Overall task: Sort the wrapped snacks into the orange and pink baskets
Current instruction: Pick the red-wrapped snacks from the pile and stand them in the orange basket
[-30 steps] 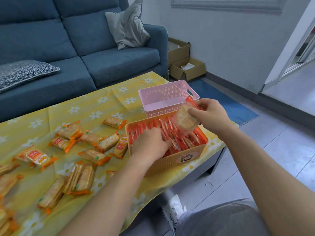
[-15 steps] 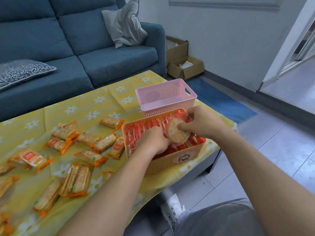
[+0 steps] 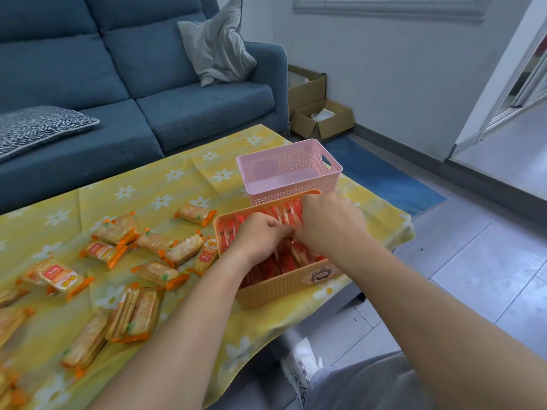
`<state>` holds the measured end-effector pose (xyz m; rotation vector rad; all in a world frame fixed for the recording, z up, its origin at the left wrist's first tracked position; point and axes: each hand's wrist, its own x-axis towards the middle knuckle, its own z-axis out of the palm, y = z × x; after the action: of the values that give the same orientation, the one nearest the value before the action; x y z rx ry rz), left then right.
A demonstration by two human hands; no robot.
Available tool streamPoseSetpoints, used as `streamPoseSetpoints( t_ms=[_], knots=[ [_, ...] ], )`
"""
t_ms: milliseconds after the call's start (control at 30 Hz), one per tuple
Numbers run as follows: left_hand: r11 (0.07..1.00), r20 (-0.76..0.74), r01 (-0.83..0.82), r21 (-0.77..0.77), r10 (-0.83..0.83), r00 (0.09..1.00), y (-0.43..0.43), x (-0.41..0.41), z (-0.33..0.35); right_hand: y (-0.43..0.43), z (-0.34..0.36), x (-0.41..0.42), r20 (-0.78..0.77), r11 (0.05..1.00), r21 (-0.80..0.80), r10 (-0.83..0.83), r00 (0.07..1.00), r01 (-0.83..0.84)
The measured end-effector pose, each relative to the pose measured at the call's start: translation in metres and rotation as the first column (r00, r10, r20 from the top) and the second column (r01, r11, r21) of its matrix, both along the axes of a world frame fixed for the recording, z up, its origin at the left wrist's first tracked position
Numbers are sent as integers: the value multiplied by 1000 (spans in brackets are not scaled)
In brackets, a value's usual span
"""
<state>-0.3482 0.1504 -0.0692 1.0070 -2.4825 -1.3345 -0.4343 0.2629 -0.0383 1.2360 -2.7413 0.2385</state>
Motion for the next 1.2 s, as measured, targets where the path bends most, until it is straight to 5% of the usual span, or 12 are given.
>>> streamPoseSetpoints(
  t_ms=[167, 333, 500, 667, 900, 1200],
  knots=[
    [992, 90, 71, -109, -62, 994, -2, -1, 1, -4, -7, -4, 67, 998, -64, -1, 998, 5],
    [936, 153, 47, -348, 7, 988, 2, 8, 0, 20, 6, -34, 502, 927, -273, -91, 860, 258],
    [767, 209, 302, -566, -220, 953, 19, -2, 7, 39, 8, -53, 751, 770, -416, -10, 660, 484],
    [541, 432, 447, -713, -164, 887, 29, -14, 3, 36, 2, -51, 826, 788, -388, 67, 559, 478],
    [794, 414, 441, -418, -265, 871, 12, -18, -8, 42, 1, -53, 881, 910, -222, 33, 473, 349],
    [870, 374, 469, -150, -389, 842, -15, -21, -6, 42, -2, -50, 813, 976, -97, -36, 581, 195]
  ],
)
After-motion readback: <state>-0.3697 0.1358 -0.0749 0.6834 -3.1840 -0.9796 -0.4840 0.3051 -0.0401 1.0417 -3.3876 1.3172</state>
